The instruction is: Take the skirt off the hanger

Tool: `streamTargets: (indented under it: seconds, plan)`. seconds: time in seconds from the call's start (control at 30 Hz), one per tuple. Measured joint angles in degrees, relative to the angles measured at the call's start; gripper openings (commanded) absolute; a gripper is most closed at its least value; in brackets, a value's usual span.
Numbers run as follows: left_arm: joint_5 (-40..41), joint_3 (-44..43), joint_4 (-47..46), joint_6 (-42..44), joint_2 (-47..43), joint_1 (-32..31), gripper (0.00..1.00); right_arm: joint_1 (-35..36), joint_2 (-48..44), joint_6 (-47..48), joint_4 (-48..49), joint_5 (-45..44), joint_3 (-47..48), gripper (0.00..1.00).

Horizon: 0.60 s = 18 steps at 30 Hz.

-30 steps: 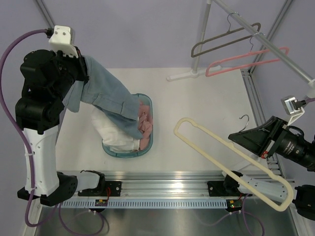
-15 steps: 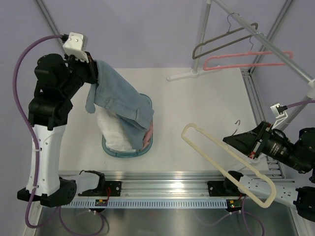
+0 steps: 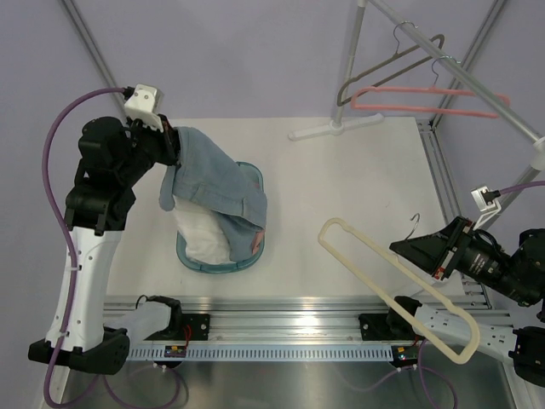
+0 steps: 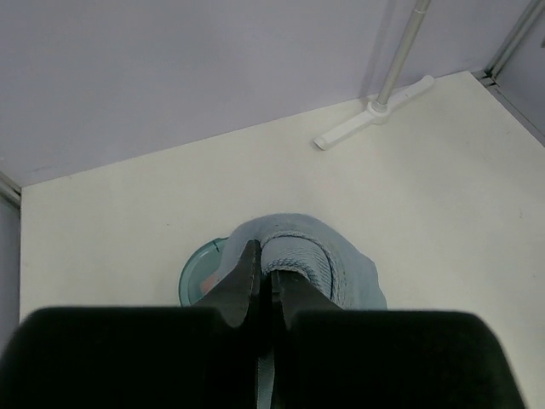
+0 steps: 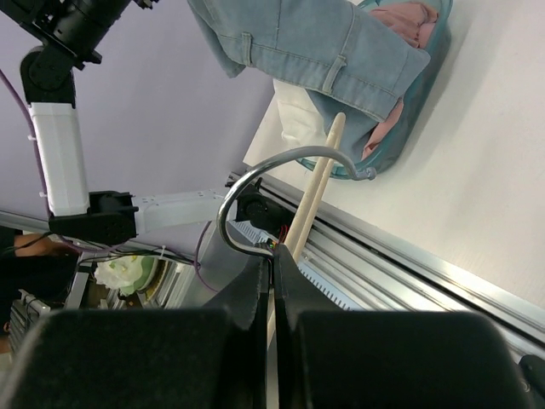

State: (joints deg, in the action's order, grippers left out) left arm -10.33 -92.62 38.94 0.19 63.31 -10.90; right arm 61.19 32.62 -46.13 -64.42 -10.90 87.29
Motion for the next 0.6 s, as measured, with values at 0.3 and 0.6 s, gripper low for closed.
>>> streamTargets:
  seconds: [0.3,0.6]
  plan:
    - [-10.6,25.3,-12.8,-9.3,-5.1,0.1,0.0,0.0,-0.2,-0.5,0.1,0.0,-0.9,0.0]
    - [-14.2,42.5,-20.5,-16.4,-5.8,0.1,0.0,0.0,-0.3,-1.3,0.3,0.1,-3.1,0.0]
